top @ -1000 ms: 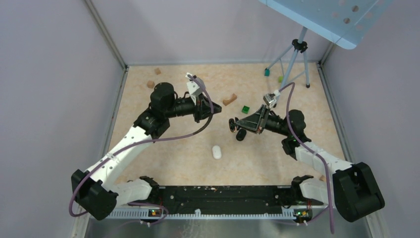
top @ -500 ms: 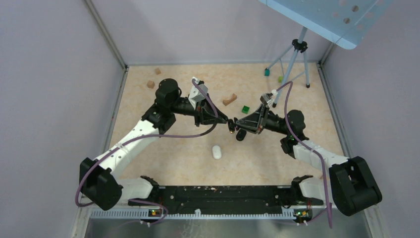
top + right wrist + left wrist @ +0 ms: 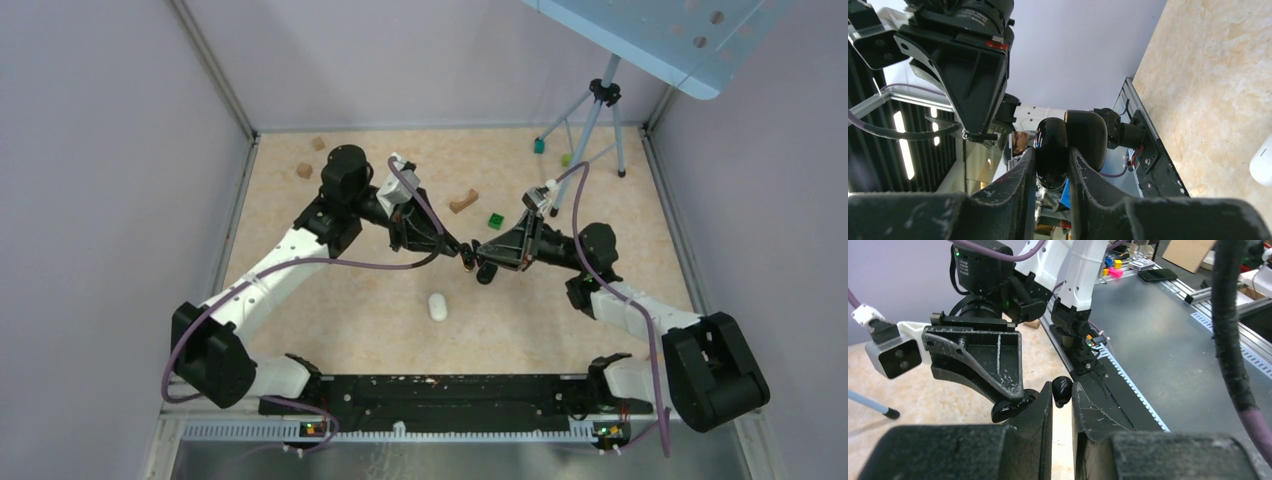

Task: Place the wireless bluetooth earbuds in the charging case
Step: Insert the right earbud into the right side groove of the charging case.

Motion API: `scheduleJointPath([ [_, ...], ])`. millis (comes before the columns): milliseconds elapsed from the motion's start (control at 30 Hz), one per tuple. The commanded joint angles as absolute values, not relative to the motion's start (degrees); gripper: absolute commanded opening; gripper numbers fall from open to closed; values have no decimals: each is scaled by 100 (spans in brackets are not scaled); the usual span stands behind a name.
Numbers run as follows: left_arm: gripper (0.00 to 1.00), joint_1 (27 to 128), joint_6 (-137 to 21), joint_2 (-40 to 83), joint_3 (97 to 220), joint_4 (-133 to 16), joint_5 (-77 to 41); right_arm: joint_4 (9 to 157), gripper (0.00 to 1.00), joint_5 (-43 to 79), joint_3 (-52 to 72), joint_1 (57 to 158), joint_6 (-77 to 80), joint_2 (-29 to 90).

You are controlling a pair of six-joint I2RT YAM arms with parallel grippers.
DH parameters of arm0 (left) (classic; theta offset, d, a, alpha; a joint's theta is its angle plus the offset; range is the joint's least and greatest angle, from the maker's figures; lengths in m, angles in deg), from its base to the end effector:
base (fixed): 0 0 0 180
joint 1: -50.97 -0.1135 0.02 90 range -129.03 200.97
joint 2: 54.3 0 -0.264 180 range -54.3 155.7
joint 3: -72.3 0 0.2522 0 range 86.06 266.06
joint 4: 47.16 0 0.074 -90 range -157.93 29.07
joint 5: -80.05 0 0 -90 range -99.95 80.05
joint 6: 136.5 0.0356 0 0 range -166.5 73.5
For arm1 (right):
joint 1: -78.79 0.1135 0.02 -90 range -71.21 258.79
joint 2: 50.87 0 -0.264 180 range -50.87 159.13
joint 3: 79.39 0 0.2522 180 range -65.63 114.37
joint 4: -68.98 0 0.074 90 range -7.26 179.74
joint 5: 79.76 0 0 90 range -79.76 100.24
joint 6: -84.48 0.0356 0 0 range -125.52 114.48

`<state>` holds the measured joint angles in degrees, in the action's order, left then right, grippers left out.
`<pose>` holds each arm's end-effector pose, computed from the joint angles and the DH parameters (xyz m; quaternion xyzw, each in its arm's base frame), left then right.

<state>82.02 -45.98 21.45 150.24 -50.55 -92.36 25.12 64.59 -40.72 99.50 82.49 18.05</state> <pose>0.2266 -0.1776 0.3774 0.5898 0.3919 -0.5926 0.3839 0.2096 0.1102 0.2551 0.0060 0.6568 0.7328 0.1779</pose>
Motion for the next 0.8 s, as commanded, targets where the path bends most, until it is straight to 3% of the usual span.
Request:
scheduleJointPath([
  [0, 0, 8170, -4426, 2418, 15527, -5032, -10192, 2084, 0, 6659, -3794, 9916, 8290, 1781],
  [267, 0, 8269, -4293, 2807, 16248, -5229, -10862, 1977, 0, 6737, -3793, 9911, 8312, 1867],
  [433, 0, 8259, -3669, 3030, 17207, -6449, -11279, 2028, 0, 6764, -3794, 9918, 8214, 1933],
  [767, 0, 8356, -4306, 3035, 17836, -6412, -11121, 3624, 0, 6676, -3528, 9912, 7016, 1634],
])
